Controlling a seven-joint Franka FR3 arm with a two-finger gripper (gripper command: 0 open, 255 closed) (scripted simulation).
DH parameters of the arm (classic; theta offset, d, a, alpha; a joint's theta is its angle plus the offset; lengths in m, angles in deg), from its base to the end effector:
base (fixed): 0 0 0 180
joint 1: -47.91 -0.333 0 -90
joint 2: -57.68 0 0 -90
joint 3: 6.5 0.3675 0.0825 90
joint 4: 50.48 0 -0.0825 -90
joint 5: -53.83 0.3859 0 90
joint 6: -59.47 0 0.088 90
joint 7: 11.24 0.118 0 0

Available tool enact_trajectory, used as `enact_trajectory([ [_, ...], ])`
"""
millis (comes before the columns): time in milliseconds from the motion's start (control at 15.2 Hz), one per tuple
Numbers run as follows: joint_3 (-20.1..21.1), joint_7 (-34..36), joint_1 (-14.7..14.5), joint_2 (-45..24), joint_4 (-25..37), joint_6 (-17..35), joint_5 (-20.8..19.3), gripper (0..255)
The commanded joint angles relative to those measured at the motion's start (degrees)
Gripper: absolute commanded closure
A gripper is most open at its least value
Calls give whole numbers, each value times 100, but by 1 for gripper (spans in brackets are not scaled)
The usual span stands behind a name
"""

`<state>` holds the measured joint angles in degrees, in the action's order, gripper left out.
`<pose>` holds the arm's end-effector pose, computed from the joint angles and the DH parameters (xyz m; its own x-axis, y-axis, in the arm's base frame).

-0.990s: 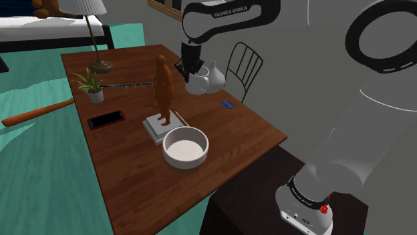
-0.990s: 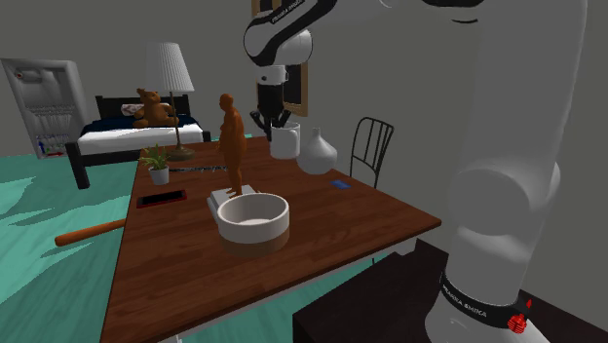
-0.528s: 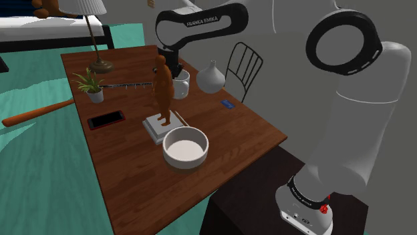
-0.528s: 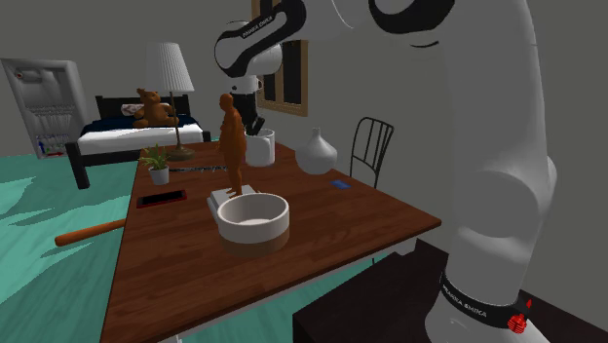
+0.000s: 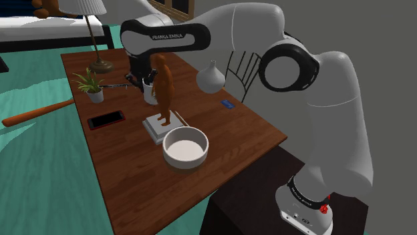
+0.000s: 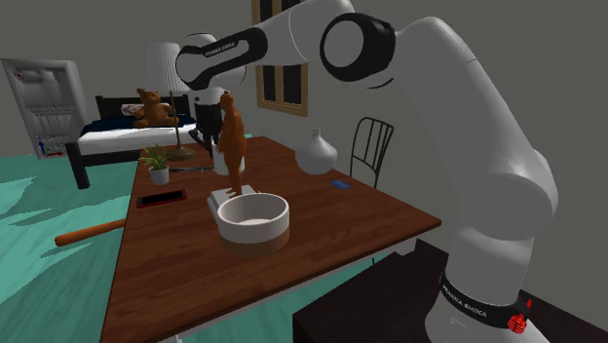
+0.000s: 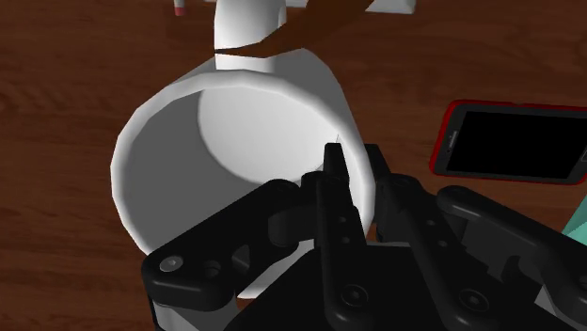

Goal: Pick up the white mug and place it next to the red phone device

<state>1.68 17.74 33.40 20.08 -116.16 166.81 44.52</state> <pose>0.7370 0.2564 0.4573 0.9901 -0.0980 0.1009 -0.1010 -0.9946 0.0257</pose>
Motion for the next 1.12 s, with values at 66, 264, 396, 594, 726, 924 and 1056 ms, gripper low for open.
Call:
enact_trajectory([
  [66,-11,57,-84,-322,355,-35,-31,255],
  [264,-15,79,-73,-337,149,184,-41,255],
  [396,-19,94,-67,-356,27,324,-48,255],
  [594,-26,116,-61,-396,-136,527,-60,255],
  [726,-35,129,-60,-431,-233,657,-67,255],
  [924,-45,131,-64,-445,-268,707,-64,255],
  [1056,-51,130,-68,-445,-268,708,-60,255],
])
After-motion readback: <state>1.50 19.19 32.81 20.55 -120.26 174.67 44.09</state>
